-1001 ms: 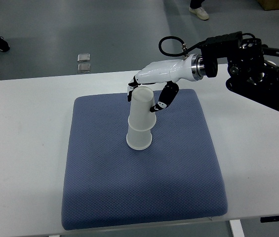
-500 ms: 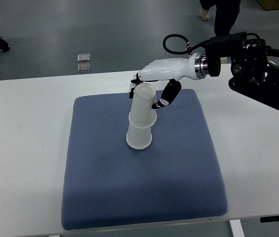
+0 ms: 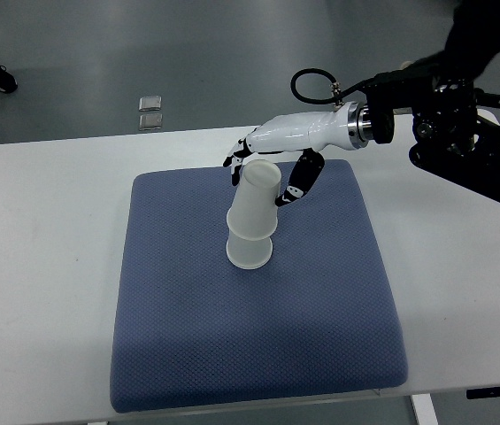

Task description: Stack paper cups

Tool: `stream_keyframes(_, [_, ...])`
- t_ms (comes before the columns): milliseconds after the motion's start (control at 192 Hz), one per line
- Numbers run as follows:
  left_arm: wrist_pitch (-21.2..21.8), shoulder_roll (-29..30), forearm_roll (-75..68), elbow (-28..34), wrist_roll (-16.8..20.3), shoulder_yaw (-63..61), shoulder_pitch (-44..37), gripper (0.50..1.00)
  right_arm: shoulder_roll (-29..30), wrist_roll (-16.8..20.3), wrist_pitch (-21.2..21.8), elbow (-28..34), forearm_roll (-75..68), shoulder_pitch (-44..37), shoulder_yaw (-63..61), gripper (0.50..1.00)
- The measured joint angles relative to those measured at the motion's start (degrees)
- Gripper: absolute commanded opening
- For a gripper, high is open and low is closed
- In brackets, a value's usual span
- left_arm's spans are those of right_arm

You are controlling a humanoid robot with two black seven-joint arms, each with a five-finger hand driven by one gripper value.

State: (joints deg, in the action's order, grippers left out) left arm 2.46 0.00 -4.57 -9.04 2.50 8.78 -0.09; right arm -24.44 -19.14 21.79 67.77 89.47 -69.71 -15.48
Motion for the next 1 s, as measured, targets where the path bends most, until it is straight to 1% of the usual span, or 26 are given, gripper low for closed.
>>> stream_keyframes(156, [0.0, 0.0, 0.0, 0.0, 0.0, 0.0, 0.0, 1.0, 0.1, 0.0, 0.0, 0.0, 0.0, 0.8, 0.0, 0.909])
stream_keyframes(454, [0.0, 0.0, 0.0, 0.0, 0.0, 0.0, 0.0, 1.0, -0.7, 0.0, -0.3, 0.0, -0.8, 1.2, -0.3, 0.909])
stream_keyframes(641, [0.0, 0.0, 0.0, 0.0, 0.0, 0.0, 0.0, 1.0, -4.0, 0.6, -0.1, -0.4, -10.3, 0.9, -4.1, 0.909])
stream_keyframes(850, [0.0, 0.0, 0.0, 0.0, 0.0, 0.0, 0.0, 1.0, -9.0, 1.1, -0.2, -1.2, -21.3, 0.8, -4.8, 0.909])
stream_keyframes(1001, [0.0, 0.0, 0.0, 0.0, 0.0, 0.0, 0.0, 1.0, -11.0, 1.9, -0.7, -5.4, -29.0, 1.5, -5.1, 0.911])
